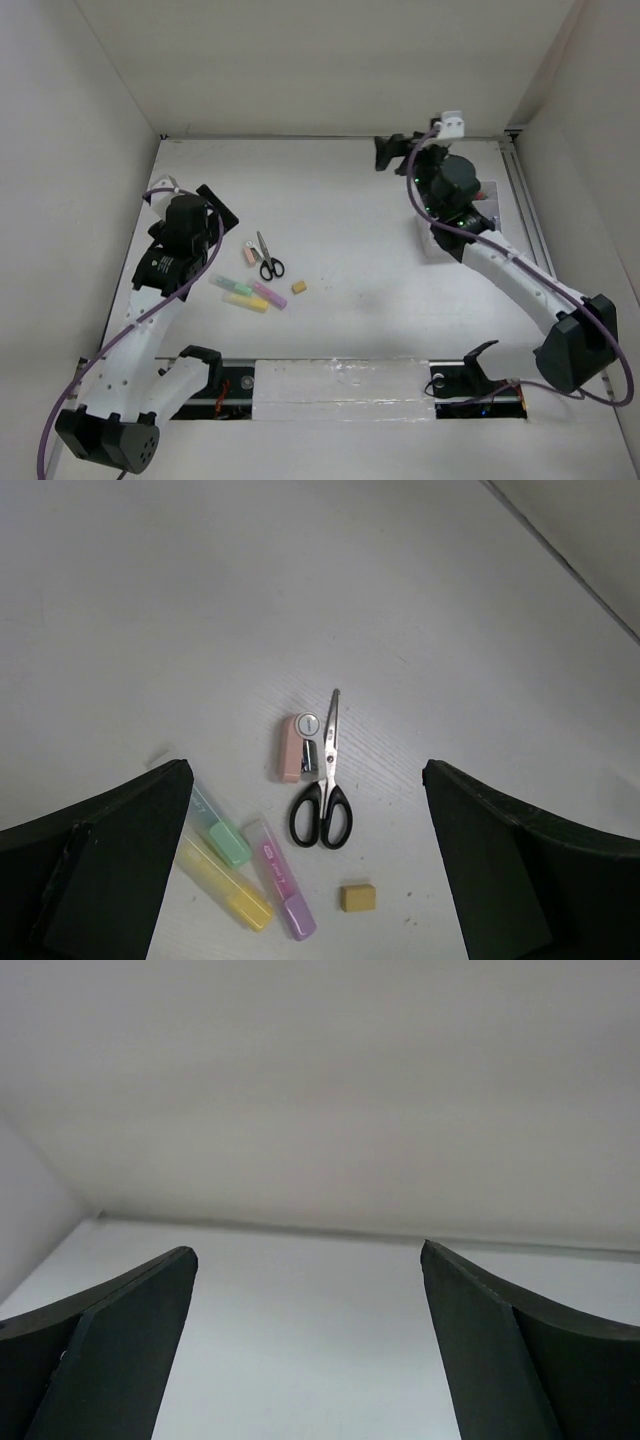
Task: Sort the stationery into containers
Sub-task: Pick up the stapler from the center of the board.
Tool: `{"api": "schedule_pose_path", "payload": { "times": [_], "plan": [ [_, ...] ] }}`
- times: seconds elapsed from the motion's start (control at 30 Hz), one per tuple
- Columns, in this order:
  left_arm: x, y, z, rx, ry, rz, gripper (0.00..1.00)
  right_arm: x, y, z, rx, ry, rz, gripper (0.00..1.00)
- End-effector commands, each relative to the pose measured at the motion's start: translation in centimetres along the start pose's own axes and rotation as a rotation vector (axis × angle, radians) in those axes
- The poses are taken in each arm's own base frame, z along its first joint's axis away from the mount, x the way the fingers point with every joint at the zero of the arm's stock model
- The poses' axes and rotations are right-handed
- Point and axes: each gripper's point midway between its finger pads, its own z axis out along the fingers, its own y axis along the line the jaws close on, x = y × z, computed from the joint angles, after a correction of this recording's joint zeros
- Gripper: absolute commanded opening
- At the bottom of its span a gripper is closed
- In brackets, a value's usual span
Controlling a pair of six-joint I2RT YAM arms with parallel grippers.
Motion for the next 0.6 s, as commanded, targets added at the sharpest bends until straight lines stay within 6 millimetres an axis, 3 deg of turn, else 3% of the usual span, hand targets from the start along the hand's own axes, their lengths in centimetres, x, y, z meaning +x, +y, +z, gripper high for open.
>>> {"api": "schedule_pose_path", "payload": {
  "times": [0.0,0.03,0.07,0.1,0.17,0.23,0.3,0.33,0.37,0.43,0.47,0.57],
  "plan": [
    [-0.2,0.8,0.5,-0.060,-0.013,-0.030,1.00,6.5,1.3,-2.8,0.087,0.294,-0.178,1.00],
    [-0.4,1.2,0.6,-0.092,-0.025,-0.033,1.00,6.8,2.9,-3.1,0.035,0.312,-0.149,1.00],
    [-0.4,1.5,0.6,-0.110,-0.030,-0.045,1.00,8.6,4.7,-3.7,-0.044,0.371,-0.145,1.00],
    [-0.8,1.6,0.4,-0.119,-0.040,-0.060,1.00,9.2,7.0,-4.2,-0.105,0.392,-0.145,1.00],
    [-1.0,2.1,0.4,-0.148,-0.056,-0.091,1.00,12.3,9.4,-5.4,-0.142,0.494,-0.134,1.00],
    [-0.8,2.2,0.4,-0.154,-0.051,-0.096,1.00,13.4,13.0,-6.7,-0.168,0.531,-0.132,0.96],
    [-0.7,2.5,0.3,-0.168,-0.051,-0.099,1.00,16.5,15.4,-8.3,-0.189,0.606,-0.165,0.93],
    [-0.7,2.5,0.3,-0.168,-0.051,-0.099,1.00,17.5,17.8,-9.7,-0.241,0.635,-0.175,0.86],
    [-0.7,2.5,0.3,-0.168,-0.051,-0.099,1.00,19.1,19.2,-9.7,-0.253,0.669,-0.187,0.82],
    [-0.8,2.9,0.3,-0.190,-0.063,-0.102,1.00,21.5,20.9,-11.0,-0.280,0.743,-0.211,0.77],
    [-0.7,3.1,0.2,-0.196,-0.057,-0.097,1.00,23.1,21.7,-10.5,-0.277,0.780,-0.221,0.74],
    [-0.9,3.0,0.0,-0.188,-0.065,-0.103,1.00,25.6,23.8,-12.5,-0.308,0.857,-0.265,0.74]
  ]
}}
